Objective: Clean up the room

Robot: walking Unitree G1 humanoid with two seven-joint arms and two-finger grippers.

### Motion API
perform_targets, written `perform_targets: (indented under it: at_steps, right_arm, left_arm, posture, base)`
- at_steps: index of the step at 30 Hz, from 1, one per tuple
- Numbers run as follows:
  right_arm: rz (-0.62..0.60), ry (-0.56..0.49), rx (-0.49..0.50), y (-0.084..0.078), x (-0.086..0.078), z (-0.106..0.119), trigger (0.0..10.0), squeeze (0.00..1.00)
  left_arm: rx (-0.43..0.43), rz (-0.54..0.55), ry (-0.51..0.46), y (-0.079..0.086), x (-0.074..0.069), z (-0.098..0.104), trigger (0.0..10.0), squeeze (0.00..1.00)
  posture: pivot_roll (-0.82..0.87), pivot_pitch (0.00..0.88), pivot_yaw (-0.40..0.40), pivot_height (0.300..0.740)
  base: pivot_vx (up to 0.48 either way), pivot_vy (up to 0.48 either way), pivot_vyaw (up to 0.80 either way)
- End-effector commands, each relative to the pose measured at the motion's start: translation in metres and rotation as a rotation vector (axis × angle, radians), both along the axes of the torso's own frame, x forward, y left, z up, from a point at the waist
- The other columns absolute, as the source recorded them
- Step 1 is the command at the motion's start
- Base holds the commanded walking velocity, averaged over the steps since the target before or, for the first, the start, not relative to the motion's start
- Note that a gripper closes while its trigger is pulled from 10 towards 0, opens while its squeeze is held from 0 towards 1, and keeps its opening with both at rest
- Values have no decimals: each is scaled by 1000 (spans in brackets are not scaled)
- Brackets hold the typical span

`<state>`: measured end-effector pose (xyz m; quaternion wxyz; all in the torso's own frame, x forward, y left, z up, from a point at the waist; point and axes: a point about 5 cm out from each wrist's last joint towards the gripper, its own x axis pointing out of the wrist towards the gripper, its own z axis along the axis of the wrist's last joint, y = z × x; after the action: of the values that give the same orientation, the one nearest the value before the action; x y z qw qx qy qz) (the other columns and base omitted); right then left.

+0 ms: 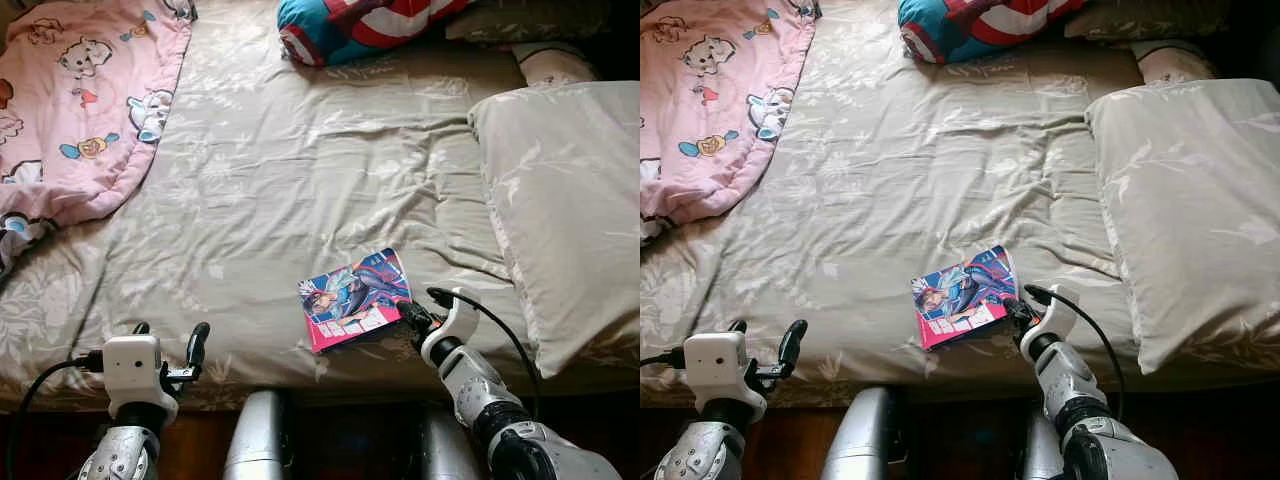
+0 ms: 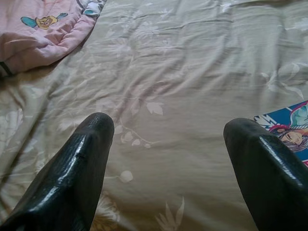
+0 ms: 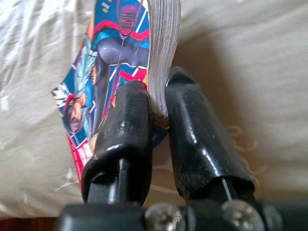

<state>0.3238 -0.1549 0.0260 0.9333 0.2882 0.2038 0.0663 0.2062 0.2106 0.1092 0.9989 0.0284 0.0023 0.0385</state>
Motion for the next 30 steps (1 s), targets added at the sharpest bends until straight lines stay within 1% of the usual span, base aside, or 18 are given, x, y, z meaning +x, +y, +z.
perform_targets:
  at_steps: [1, 11, 18, 19, 20, 23, 26, 27, 28, 29, 30]
  right_arm:
    - [-43, 86, 8, -1, -15, -18, 10000, 0]
    - [-58, 103, 12, 1, -16, -20, 10000, 0]
    - [-81, 112, 25, 2, -17, -21, 10000, 0]
    - [-88, 116, 35, 2, -18, -22, 10000, 980]
    - [-93, 118, 38, 2, -18, -23, 10000, 1000]
    - [-111, 127, 53, 3, -20, -25, 10000, 1000]
    - [-115, 134, 37, 2, -20, -25, 10000, 992]
    - [-120, 135, 34, 2, -20, -25, 10000, 82]
    - [-123, 135, 33, 2, -20, -25, 10000, 82]
    - [-136, 137, 30, 0, -20, -25, 10000, 0]
    - [-139, 138, 29, 0, -20, -25, 10000, 0]
  left_arm:
    - [6, 5, 21, 2, -4, -1, 10000, 0]
    - [16, 15, 25, 6, -4, -1, 10000, 0]
    - [17, 14, 27, 6, -4, -2, 10000, 0]
    - [19, 13, 26, 6, -4, -2, 10000, 0]
    - [19, 14, 25, 7, -3, -1, 10000, 0]
    - [24, 18, 22, 10, -2, 0, 10000, 0]
    - [26, 18, 21, 10, -2, 0, 10000, 0]
    - [27, 18, 21, 10, -2, 0, 10000, 0]
    - [27, 19, 20, 10, -1, 0, 10000, 0]
    - [27, 18, 20, 10, -1, 0, 10000, 0]
    - [27, 18, 19, 10, -1, 0, 10000, 0]
  posture:
    - [167, 337, 80, 638]
    - [167, 337, 78, 638]
    - [169, 338, 82, 638]
    - [170, 337, 83, 638]
    - [168, 337, 84, 638]
    - [169, 337, 85, 638]
    - [171, 337, 85, 638]
    - [170, 335, 85, 638]
    - [171, 335, 85, 638]
    - [170, 334, 84, 638]
    - [170, 334, 84, 638]
  base:
    - [0, 0, 0]
    - [0, 0, 0]
    - [0, 0, 0]
    - [0, 0, 0]
    - [0, 0, 0]
    - [0, 0, 0]
    - [0, 0, 0]
    - [0, 0, 0]
    - [0, 0, 0]
    - [0, 0, 0]
    - [0, 0, 0]
